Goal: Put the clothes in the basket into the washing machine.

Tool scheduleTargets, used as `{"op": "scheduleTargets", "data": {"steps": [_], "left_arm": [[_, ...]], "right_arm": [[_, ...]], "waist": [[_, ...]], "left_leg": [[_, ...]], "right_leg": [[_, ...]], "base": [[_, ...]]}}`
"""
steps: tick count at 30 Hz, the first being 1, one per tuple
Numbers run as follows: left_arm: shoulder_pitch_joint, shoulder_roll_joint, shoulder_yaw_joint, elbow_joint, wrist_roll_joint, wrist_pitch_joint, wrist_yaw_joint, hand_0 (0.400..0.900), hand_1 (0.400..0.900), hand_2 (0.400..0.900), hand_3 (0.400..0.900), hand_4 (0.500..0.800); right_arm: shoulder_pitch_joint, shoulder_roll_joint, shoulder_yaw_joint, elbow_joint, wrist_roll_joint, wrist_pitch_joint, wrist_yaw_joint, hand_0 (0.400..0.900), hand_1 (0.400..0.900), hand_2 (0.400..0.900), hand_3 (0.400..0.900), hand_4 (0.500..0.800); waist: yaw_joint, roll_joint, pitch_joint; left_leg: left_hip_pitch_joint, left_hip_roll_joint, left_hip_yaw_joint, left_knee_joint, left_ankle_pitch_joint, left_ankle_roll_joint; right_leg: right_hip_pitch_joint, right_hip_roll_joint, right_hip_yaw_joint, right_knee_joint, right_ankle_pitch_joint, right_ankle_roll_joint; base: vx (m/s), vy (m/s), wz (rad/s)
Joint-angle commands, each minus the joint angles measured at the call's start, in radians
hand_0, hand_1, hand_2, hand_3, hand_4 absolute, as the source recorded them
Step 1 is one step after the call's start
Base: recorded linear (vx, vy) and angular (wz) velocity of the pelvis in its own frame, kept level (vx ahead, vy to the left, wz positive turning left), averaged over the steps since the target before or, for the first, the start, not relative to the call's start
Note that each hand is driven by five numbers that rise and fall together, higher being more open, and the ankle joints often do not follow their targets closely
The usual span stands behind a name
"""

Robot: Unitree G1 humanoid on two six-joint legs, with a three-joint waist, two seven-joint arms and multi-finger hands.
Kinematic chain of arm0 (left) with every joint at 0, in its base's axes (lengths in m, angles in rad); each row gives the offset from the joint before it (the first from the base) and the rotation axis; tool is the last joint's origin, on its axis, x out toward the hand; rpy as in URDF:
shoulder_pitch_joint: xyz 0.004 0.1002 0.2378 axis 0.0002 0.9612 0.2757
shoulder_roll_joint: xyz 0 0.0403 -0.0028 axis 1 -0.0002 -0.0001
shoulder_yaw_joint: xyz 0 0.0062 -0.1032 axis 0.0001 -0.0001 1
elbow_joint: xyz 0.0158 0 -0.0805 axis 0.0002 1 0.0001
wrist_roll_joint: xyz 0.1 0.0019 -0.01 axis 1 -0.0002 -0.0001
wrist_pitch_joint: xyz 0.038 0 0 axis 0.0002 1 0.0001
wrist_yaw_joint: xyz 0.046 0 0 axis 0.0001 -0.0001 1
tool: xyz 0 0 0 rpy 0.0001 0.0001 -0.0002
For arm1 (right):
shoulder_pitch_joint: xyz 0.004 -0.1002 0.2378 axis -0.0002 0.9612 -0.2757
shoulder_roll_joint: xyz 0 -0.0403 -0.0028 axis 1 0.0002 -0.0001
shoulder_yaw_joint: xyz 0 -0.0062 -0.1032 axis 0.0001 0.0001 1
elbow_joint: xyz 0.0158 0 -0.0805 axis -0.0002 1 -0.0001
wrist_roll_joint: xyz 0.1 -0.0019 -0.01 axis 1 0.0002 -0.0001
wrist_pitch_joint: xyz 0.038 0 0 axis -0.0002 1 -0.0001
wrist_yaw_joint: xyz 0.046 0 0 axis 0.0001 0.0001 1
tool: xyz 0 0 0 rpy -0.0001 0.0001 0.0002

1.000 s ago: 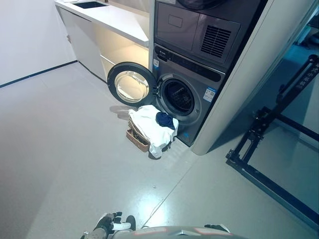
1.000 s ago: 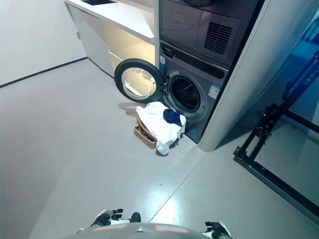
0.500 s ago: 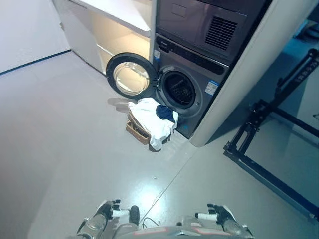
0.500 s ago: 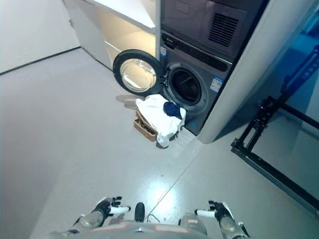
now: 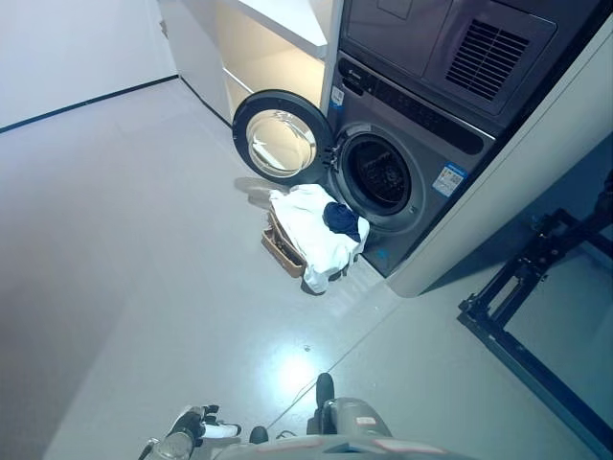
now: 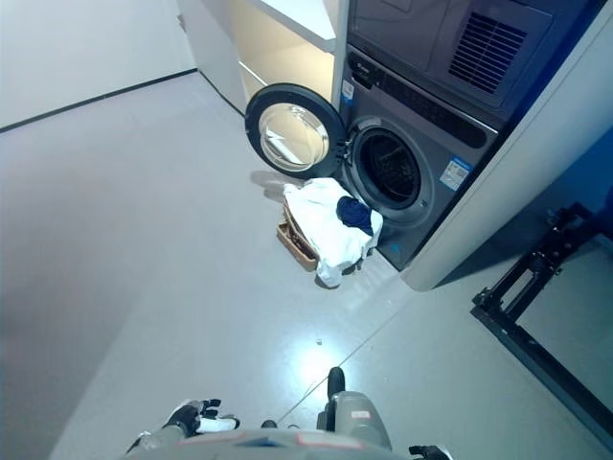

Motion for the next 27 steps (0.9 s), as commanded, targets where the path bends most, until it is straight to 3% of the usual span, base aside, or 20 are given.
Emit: {"op": "scheduleTargets", "data": {"steps": [1,4,6,9,11,12,13,15,17,19,22,23,25,27], "left_arm": [[-0.077,-0.012,0.028,-0.023,-0.009,-0.041,0.011,0.9,0.9,0.9,0.9,0.8],[-0.084,-0.012,0.026,-0.043,-0.02,-0.043,0.012,0.9,0.9,0.9,0.9,0.8],[-0.088,-0.012,0.024,-0.047,-0.026,-0.045,0.014,0.9,0.9,0.9,0.9,0.8],[-0.075,-0.013,0.02,-0.04,-0.027,-0.046,0.011,0.9,0.9,0.9,0.9,0.8],[-0.063,-0.007,0.017,-0.028,-0.019,-0.047,0.015,0.9,0.9,0.9,0.9,0.8],[-0.064,-0.007,0.017,-0.028,-0.019,-0.047,0.015,0.9,0.9,0.9,0.9,0.8],[-0.06,-0.002,0.016,-0.026,-0.017,-0.047,0.016,0.9,0.9,0.9,0.9,0.8],[-0.055,-0.001,0.014,-0.023,-0.01,-0.049,0.019,0.9,0.9,0.9,0.9,0.8],[-0.05,0.0,0.018,-0.013,-0.007,-0.049,0.018,0.9,0.9,0.9,0.9,0.8],[-0.04,-0.003,0.024,0.002,0.001,-0.052,0.015,0.9,0.9,0.9,0.9,0.8],[-0.021,-0.005,0.042,0.015,0.012,-0.047,0.01,0.9,0.9,0.9,0.9,0.8],[-0.025,-0.003,0.046,0.016,0.011,-0.045,0.007,0.9,0.9,0.9,0.9,0.8],[-0.03,0.007,0.05,0.012,0.009,-0.048,0.013,0.9,0.9,0.9,0.9,0.8],[-0.032,0.01,0.047,0.011,0.016,-0.046,0.014,0.9,0.9,0.9,0.9,0.8]], "right_arm": [[-0.066,-0.065,0.04,-0.006,-0.013,-0.029,-0.008,0.9,0.9,0.9,0.9,0.8],[-0.08,-0.071,0.052,-0.024,-0.01,-0.03,-0.009,0.9,0.9,0.9,0.9,0.8],[-0.092,-0.073,0.063,-0.027,-0.01,-0.026,-0.012,0.9,0.9,0.9,0.9,0.8],[-0.103,-0.076,0.084,-0.025,-0.018,-0.025,-0.021,0.9,0.9,0.9,0.9,0.8],[-0.114,-0.077,0.094,-0.026,-0.023,-0.029,-0.032,0.9,0.9,0.9,0.9,0.8],[-0.114,-0.077,0.094,-0.026,-0.023,-0.029,-0.032,0.9,0.9,0.9,0.9,0.8],[-0.125,-0.079,0.102,-0.033,-0.025,-0.034,-0.045,0.9,0.9,0.9,0.9,0.8],[-0.135,-0.079,0.115,-0.043,-0.026,-0.039,-0.057,0.9,0.9,0.9,0.9,0.8],[-0.146,-0.08,0.123,-0.046,-0.029,-0.044,-0.063,0.9,0.9,0.9,0.9,0.8],[-0.157,-0.079,0.135,-0.051,-0.038,-0.049,-0.063,0.9,0.9,0.9,0.9,0.8],[-0.17,-0.069,0.151,-0.063,-0.057,-0.046,-0.054,0.9,0.9,0.9,0.9,0.8],[-0.173,-0.063,0.162,-0.065,-0.069,-0.045,-0.053,0.9,0.9,0.9,0.9,0.8],[-0.185,-0.053,0.179,-0.073,-0.084,-0.045,-0.054,0.9,0.9,0.9,0.9,0.8],[-0.18,-0.043,0.185,-0.079,-0.099,-0.046,-0.051,0.9,0.9,0.9,0.9,0.8]], "waist": [[-0.001,0.06,-0.011],[0.031,0.022,0.007],[0.057,-0.003,0.03],[0.11,-0.025,0.052],[0.133,-0.028,0.058],[0.133,-0.028,0.059],[0.154,-0.016,0.061],[0.181,0.008,0.052],[0.202,0.008,0.046],[0.214,0.011,0.031],[0.226,0.012,0.0],[0.236,0.011,-0.009],[0.254,-0.008,-0.031],[0.267,-0.033,-0.053]], "left_leg": [[0.129,0.005,-0.053,0.181,0.146,-0.036],[-0.006,-0.007,-0.02,0.461,0.274,-0.064],[-0.092,-0.015,0.012,0.571,0.281,-0.052],[-0.282,-0.018,0.069,0.577,0.22,-0.024],[-0.357,0.021,0.119,0.456,0.211,-0.023],[-0.356,0.022,0.12,0.456,0.211,-0.023],[-0.373,0.04,0.143,0.266,0.233,-0.03],[-0.391,0.038,0.119,0.052,0.289,-0.041],[-0.395,0.014,0.113,-0.099,0.308,-0.042],[-0.436,0.012,0.121,-0.139,0.31,-0.045],[-0.432,0.02,0.181,-0.139,0.323,-0.032],[-0.427,0.015,0.157,-0.138,0.349,-0.029],[-0.425,0.008,0.136,-0.12,0.394,-0.032],[-0.408,-0.01,0.143,-0.097,0.397,-0.013]], "right_leg": [[-0.028,0.045,0.016,0.069,0.032,0.051],[0.062,0.041,0.032,0.027,0.016,0.029],[0.102,0.03,0.048,0.025,-0.001,0.018],[0.186,0.04,0.072,0.011,-0.039,0.008],[0.235,0.055,0.079,-0.005,-0.066,0.012],[0.237,0.055,0.08,-0.005,-0.066,0.012],[0.293,0.077,0.096,-0.026,-0.09,0.023],[0.346,0.114,0.131,-0.047,-0.111,0.027],[0.409,0.119,0.174,-0.067,-0.136,0.031],[0.456,0.118,0.217,-0.08,-0.156,0.035],[0.502,0.115,0.254,-0.085,-0.178,0.044],[0.512,0.108,0.255,-0.083,-0.183,0.047],[0.518,0.088,0.267,-0.055,-0.184,0.066],[0.505,0.052,0.256,0.027,-0.09,0.124]], "base": [[0.38,-0.263,0.03],[0.33,-0.305,-0.09],[0.27,-0.26,-0.22],[0.32,-0.195,-0.28],[0.28,-0.116,-0.16],[0.37,-0.07,-0.27],[0.43,-0.036,-0.36],[0.54,-0.031,-0.56],[0.48,-0.021,-0.66],[0.45,0.007,-0.63],[0.44,0.067,-0.6],[0.46,0.103,-0.74],[0.46,0.092,-0.53],[0.44,0.087,-0.22]]}}
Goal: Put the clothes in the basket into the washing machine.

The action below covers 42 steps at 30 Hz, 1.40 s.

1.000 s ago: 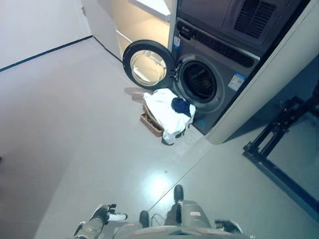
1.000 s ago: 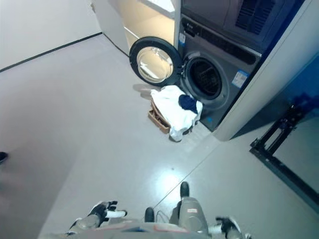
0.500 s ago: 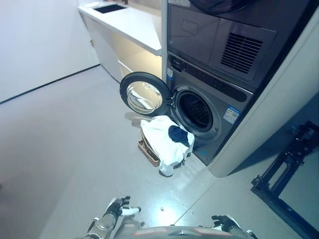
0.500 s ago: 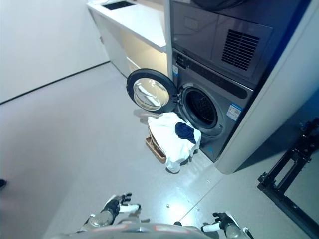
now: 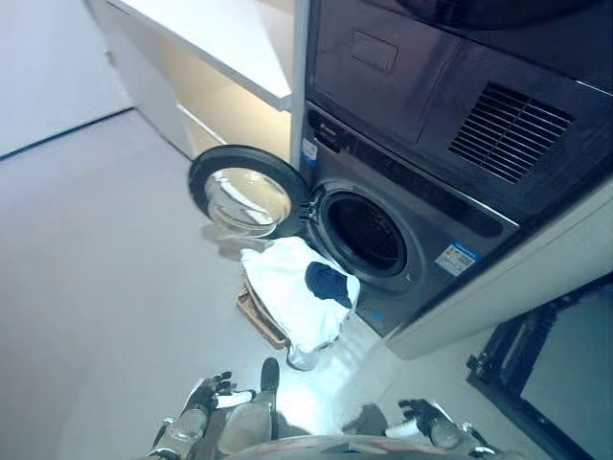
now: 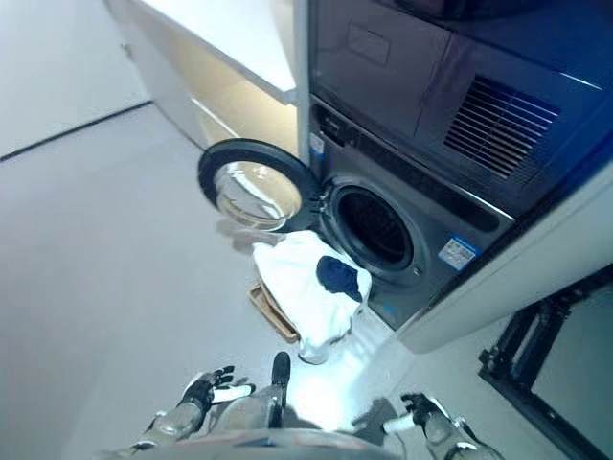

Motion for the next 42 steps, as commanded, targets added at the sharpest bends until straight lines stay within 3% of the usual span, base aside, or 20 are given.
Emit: {"op": "scheduleTargets", "data": {"steps": [1,2,3,4,5,7,8,9,11,13,15,16,17,18,21,26,29,35,36,42], "left_arm": [[0.023,0.004,-0.015,0.038,0.03,-0.011,0.012,0.9,0.9,0.9,0.9,0.8],[0.005,0.019,-0.062,0.043,0.065,0.008,-0.014,0.9,0.9,0.9,0.9,0.8],[-0.019,0.012,-0.047,0.027,0.032,0.004,0.013,0.9,0.9,0.9,0.9,0.8],[-0.141,0.017,-0.065,0.027,0.021,0.021,0.012,0.9,0.9,0.9,0.9,0.8],[-0.064,0.057,-0.054,-0.033,0.018,0.011,0.009,0.9,0.9,0.9,0.9,0.8],[0.014,0.05,-0.043,-0.02,0.036,-0.016,0.023,0.9,0.9,0.9,0.9,0.8],[0.024,0.045,-0.083,-0.153,0.025,0.001,0.011,0.9,0.9,0.9,0.9,0.8],[0.075,0.076,-0.072,-0.4,-0.002,0.006,0.003,0.9,0.9,0.9,0.9,0.8],[0.108,0.083,-0.071,-0.325,0.026,-0.029,0.008,0.9,0.9,0.9,0.9,0.8],[0.125,0.067,-0.083,-0.257,0.03,-0.047,0.013,0.9,0.9,0.9,0.9,0.8],[0.061,0.045,-0.097,-0.13,0.028,-0.039,0.035,0.9,0.9,0.9,0.9,0.8],[0.01,0.021,-0.125,-0.069,0.05,-0.022,0.015,0.9,0.9,0.9,0.9,0.8],[-0.044,0.016,-0.109,-0.033,0.043,-0.006,0.044,0.9,0.9,0.9,0.9,0.8],[-0.073,0.017,-0.092,-0.029,0.018,0.001,0.057,0.9,0.9,0.9,0.9,0.8],[-0.081,-0.001,-0.078,0.016,0.018,0.006,0.058,0.9,0.9,0.9,0.9,0.8],[-0.047,0.042,-0.053,0.059,0.028,0.003,0.034,0.9,0.9,0.9,0.9,0.8],[-0.021,0.109,-0.035,0.047,0.02,-0.012,0.028,0.9,0.9,0.9,0.9,0.8],[-0.046,0.118,-0.056,-0.005,-0.015,-0.026,0.056,0.9,0.9,0.9,0.9,0.8],[-0.051,0.119,-0.061,-0.014,-0.023,-0.029,0.061,0.9,0.9,0.9,0.9,0.8],[-0.097,0.121,-0.079,-0.053,-0.082,-0.04,0.1,0.9,0.9,0.9,0.9,0.8]], "right_arm": [[-0.004,-0.052,0.009,-0.061,-0.054,-0.022,-0.013,0.9,0.9,0.9,0.9,0.8],[-0.309,-0.14,0.042,-0.004,-0.02,0.029,0.04,0.9,0.9,0.9,0.9,0.8],[-0.148,-0.069,0.057,-0.048,-0.049,0.006,0.009,0.9,0.9,0.9,0.9,0.8],[-0.092,-0.052,0.08,-0.053,-0.083,-0.005,0.014,0.9,0.9,0.9,0.9,0.8],[-0.098,-0.054,0.067,-0.063,-0.09,0.013,-0.008,0.9,0.9,0.9,0.9,0.8],[-0.096,-0.063,0.039,-0.079,-0.099,-0.012,-0.021,0.9,0.9,0.9,0.9,0.8],[-0.1,-0.068,0.051,-0.095,-0.11,-0.007,-0.033,0.9,0.9,0.9,0.9,0.8],[-0.103,-0.088,0.052,-0.148,-0.112,0.007,-0.027,0.9,0.9,0.9,0.9,0.8],[-0.101,-0.094,0.047,-0.155,-0.11,-0.008,-0.03,0.9,0.9,0.9,0.9,0.8],[-0.127,-0.093,0.055,-0.122,-0.111,-0.011,-0.041,0.9,0.9,0.9,0.9,0.8],[-0.171,-0.058,0.087,-0.111,-0.129,-0.007,-0.046,0.9,0.9,0.9,0.9,0.8],[-0.296,-0.042,0.117,-0.06,-0.115,0.014,-0.021,0.9,0.9,0.9,0.9,0.8],[-0.274,-0.039,0.119,-0.08,-0.109,0.019,-0.029,0.9,0.9,0.9,0.9,0.8],[-0.256,-0.034,0.123,-0.13,-0.114,0.016,-0.033,0.9,0.9,0.9,0.9,0.8],[-0.267,-0.036,0.12,-0.175,-0.094,0.012,-0.026,0.9,0.9,0.9,0.9,0.8],[-0.295,-0.044,0.112,-0.169,-0.062,0.003,-0.035,0.9,0.9,0.9,0.9,0.8],[-0.326,-0.066,0.114,-0.198,-0.053,-0.02,-0.049,0.9,0.9,0.9,0.9,0.8],[-0.433,-0.068,0.147,-0.187,-0.068,-0.018,-0.092,0.9,0.9,0.9,0.9,0.8],[-0.454,-0.07,0.16,-0.183,-0.074,-0.015,-0.097,0.9,0.9,0.9,0.9,0.8],[-0.61,-0.129,0.194,-0.138,-0.106,-0.002,-0.141,0.9,0.9,0.9,0.9,0.8]], "waist": [[0.053,0.016,-0.073],[0.112,-0.004,-0.097],[0.094,0.005,-0.076],[0.052,0.013,-0.084],[0.061,0.041,-0.061],[0.057,0.087,-0.022],[0.051,0.094,-0.006],[0.051,0.112,0.006],[0.031,0.13,0.029],[0.045,0.131,0.046],[0.033,0.098,0.047],[0.049,0.082,0.043],[0.051,0.073,0.034],[0.04,0.057,0.035],[0.035,0.034,0.015],[0.071,0.033,0.025],[0.085,0.047,0.053],[0.103,0.092,0.13],[0.106,0.097,0.144],[0.119,0.149,0.23]], "left_leg": [[-0.107,0.026,-0.025,0.0,0.006,-0.088],[-0.096,0.008,-0.041,0.027,-0.012,-0.077],[-0.075,0.004,-0.038,0.044,-0.042,-0.061],[-0.038,0.002,-0.029,0.047,-0.065,-0.051],[-0.019,0.0,-0.048,0.068,-0.082,-0.032],[0.014,0.006,-0.083,0.092,-0.109,-0.013],[0.039,-0.012,-0.11,0.092,-0.125,-0.003],[0.063,-0.016,-0.129,0.084,-0.134,0.002],[0.102,-0.017,-0.153,0.099,-0.167,-0.015],[0.116,-0.013,-0.164,0.108,-0.201,-0.039],[0.133,-0.02,-0.161,0.108,-0.225,-0.065],[0.152,-0.016,-0.181,0.116,-0.244,-0.073],[0.148,-0.013,-0.19,0.131,-0.245,-0.072],[0.155,-0.013,-0.176,0.129,-0.252,-0.077],[0.156,-0.005,-0.209,0.12,-0.258,-0.099],[0.101,0.015,-0.276,0.132,-0.24,-0.124],[0.049,0.023,-0.298,0.133,-0.22,-0.136],[-0.05,0.024,-0.321,0.167,-0.194,-0.15],[-0.057,0.028,-0.318,0.178,-0.216,-0.155],[-0.185,0.007,-0.313,0.256,-0.203,-0.167]], "right_leg": [[-0.05,0.033,0.01,0.278,0.254,0.144],[-0.061,0.026,-0.023,0.337,0.351,0.18],[-0.117,0.019,-0.032,0.441,0.431,0.205],[-0.143,0.017,-0.049,0.516,0.485,0.207],[-0.181,0.014,-0.095,0.632,0.508,0.204],[-0.285,0.026,-0.156,0.772,0.498,0.181],[-0.325,0.011,-0.177,0.819,0.461,0.168],[-0.377,-0.035,-0.218,0.806,0.401,0.144],[-0.399,-0.158,-0.306,0.659,0.272,0.109],[-0.432,-0.223,-0.381,0.455,0.236,0.097],[-0.449,-0.231,-0.371,0.241,0.293,0.116],[-0.436,-0.231,-0.351,0.217,0.312,0.125],[-0.416,-0.218,-0.357,0.248,0.267,0.128],[-0.419,-0.224,-0.369,0.242,0.299,0.126],[-0.368,-0.219,-0.42,0.215,0.265,0.12],[-0.368,-0.232,-0.518,0.261,0.213,0.107],[-0.396,-0.242,-0.56,0.288,0.195,0.109],[-0.481,-0.265,-0.587,0.362,0.167,0.102],[-0.494,-0.267,-0.579,0.389,0.135,0.11],[-0.611,-0.295,-0.571,0.488,0.1,0.102]], "base": [[0.5,0.059,0.13],[0.46,0.061,0.17],[0.48,0.094,0.05],[0.34,0.186,0.02],[0.33,0.236,0.21],[0.24,0.189,0.6],[0.23,0.096,0.71],[0.22,0.063,0.76],[0.22,-0.026,0.52],[0.17,-0.18,0.11],[0.23,-0.265,0.22],[0.28,-0.246,0.49],[0.27,-0.236,0.52],[0.2,-0.187,0.28],[0.15,-0.202,0.42],[0.02,-0.168,0.62],[-0.1,-0.098,0.43],[-0.11,-0.048,0.22],[-0.07,-0.07,0.21],[-0.1,-0.022,0.11]]}}
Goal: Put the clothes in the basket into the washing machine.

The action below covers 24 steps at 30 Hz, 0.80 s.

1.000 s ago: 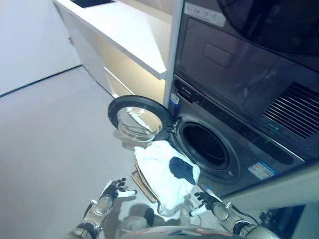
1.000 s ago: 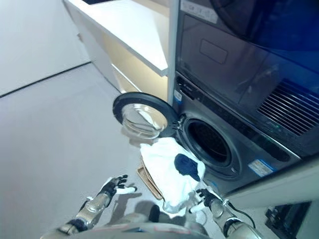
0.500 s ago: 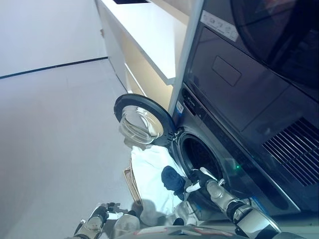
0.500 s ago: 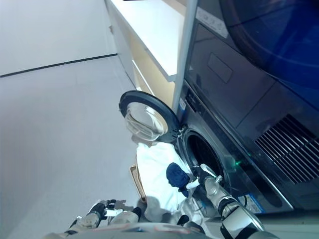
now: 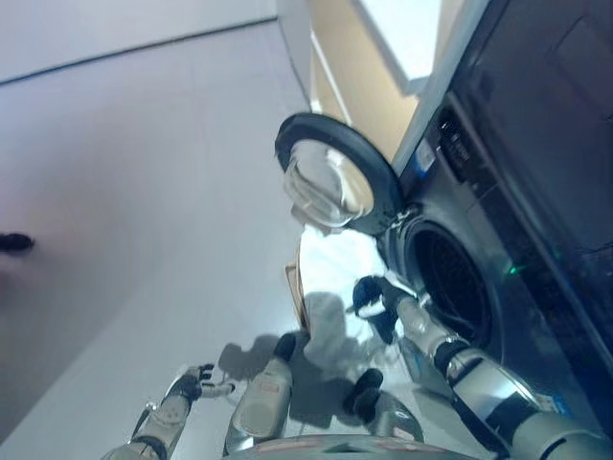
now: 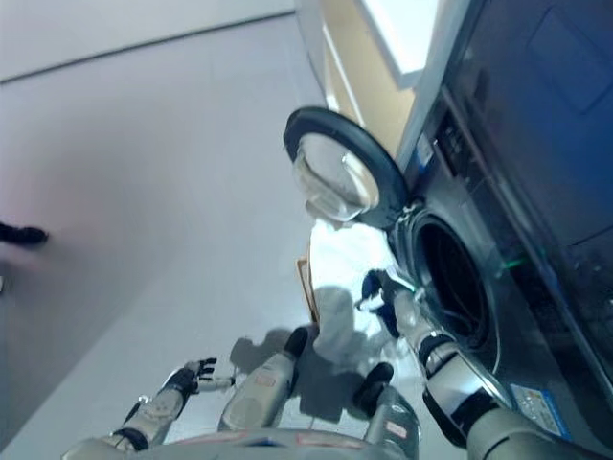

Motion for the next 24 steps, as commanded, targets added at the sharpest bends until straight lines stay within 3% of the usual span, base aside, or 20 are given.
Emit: {"op": "scheduleTargets", "data": {"steps": [1,14,24], "left_arm": [[-0.034,0.048,-0.008,-0.02,-0.064,-0.047,0.059,0.9,0.9,0.9,0.9,0.8],[-0.137,0.03,-0.017,-0.088,-0.164,-0.075,0.156,0.9,0.9,0.9,0.9,0.8],[-0.175,0.007,-0.05,-0.147,-0.207,-0.095,0.187,0.9,0.9,0.9,0.9,0.8]], "right_arm": [[-0.136,-0.09,0.029,0.012,-0.028,-0.023,-0.072,0.9,0.9,0.9,0.9,0.8],[-0.332,-0.244,0.085,0.197,-0.187,0.039,-0.161,0.9,0.9,0.9,0.9,0.8],[-0.397,-0.307,0.111,0.259,-0.182,0.04,-0.16,0.9,0.9,0.9,0.9,0.8]], "waist": [[0.008,0.043,0.052],[0.022,0.103,0.145],[0.014,0.131,0.142]], "left_leg": [[-0.033,-0.015,0.04,-0.061,0.052,-0.016],[-0.354,-0.088,0.015,0.195,0.004,-0.014],[-0.598,-0.132,0.06,0.367,-0.027,0.002]], "right_leg": [[-0.001,-0.058,0.052,0.134,-0.027,0.081],[-0.263,-0.143,0.082,0.436,-0.164,0.038],[-0.536,-0.184,0.201,0.569,-0.195,-0.003]], "base": [[-0.09,-0.008,0.13],[-0.05,-0.005,0.18],[-0.07,0.058,-0.01]]}}
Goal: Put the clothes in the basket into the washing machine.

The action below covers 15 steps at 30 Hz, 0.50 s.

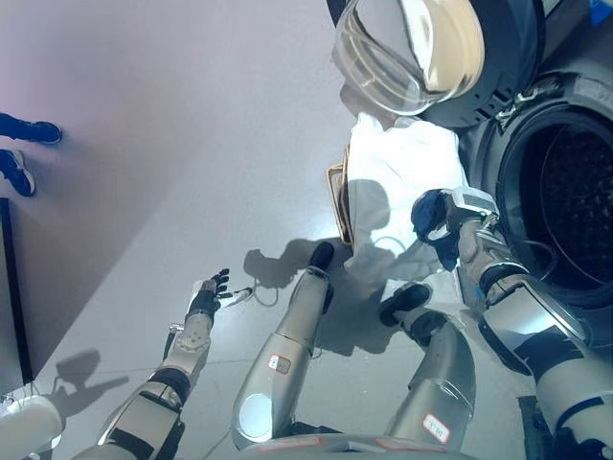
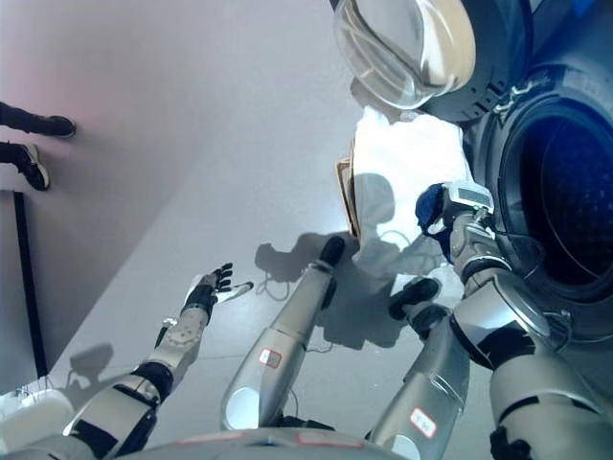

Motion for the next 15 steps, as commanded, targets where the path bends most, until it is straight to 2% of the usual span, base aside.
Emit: {"op": "scheduleTargets", "data": {"steps": [1,9,15], "left_arm": [[0.018,0.021,-0.015,0.008,-0.037,-0.038,0.052,0.9,0.9,0.9,0.9,0.8],[0.02,0.0,-0.02,-0.034,-0.073,-0.05,0.061,0.9,0.9,0.9,0.9,0.8],[0.027,-0.02,-0.041,-0.042,-0.072,-0.05,0.068,0.9,0.9,0.9,0.9,0.8]], "right_arm": [[-0.067,-0.093,0.034,0.045,-0.013,0.007,-0.029,0.9,0.9,0.9,0.9,0.8],[-0.105,-0.193,0.056,0.071,-0.038,0.014,-0.018,0.9,0.9,0.9,0.9,0.8],[-0.101,-0.222,0.06,0.078,-0.042,0.013,-0.005,0.9,0.9,0.9,0.9,0.8]], "waist": [[0.005,0.051,-0.028],[0.018,0.071,-0.066],[0.015,0.073,-0.077]], "left_leg": [[-0.078,-0.002,0.038,-0.064,0.037,-0.008],[-0.265,-0.041,0.093,0.036,0.027,0.007],[-0.318,-0.06,0.118,0.065,0.022,0.022]], "right_leg": [[-0.055,0.009,0.123,0.101,-0.071,0.024],[-0.301,0.005,0.248,0.203,-0.082,-0.002],[-0.372,-0.007,0.302,0.239,-0.093,-0.007]], "base": [[-0.1,0.099,-0.02],[-0.05,0.092,-0.05],[0.02,0.056,-0.04]]}}
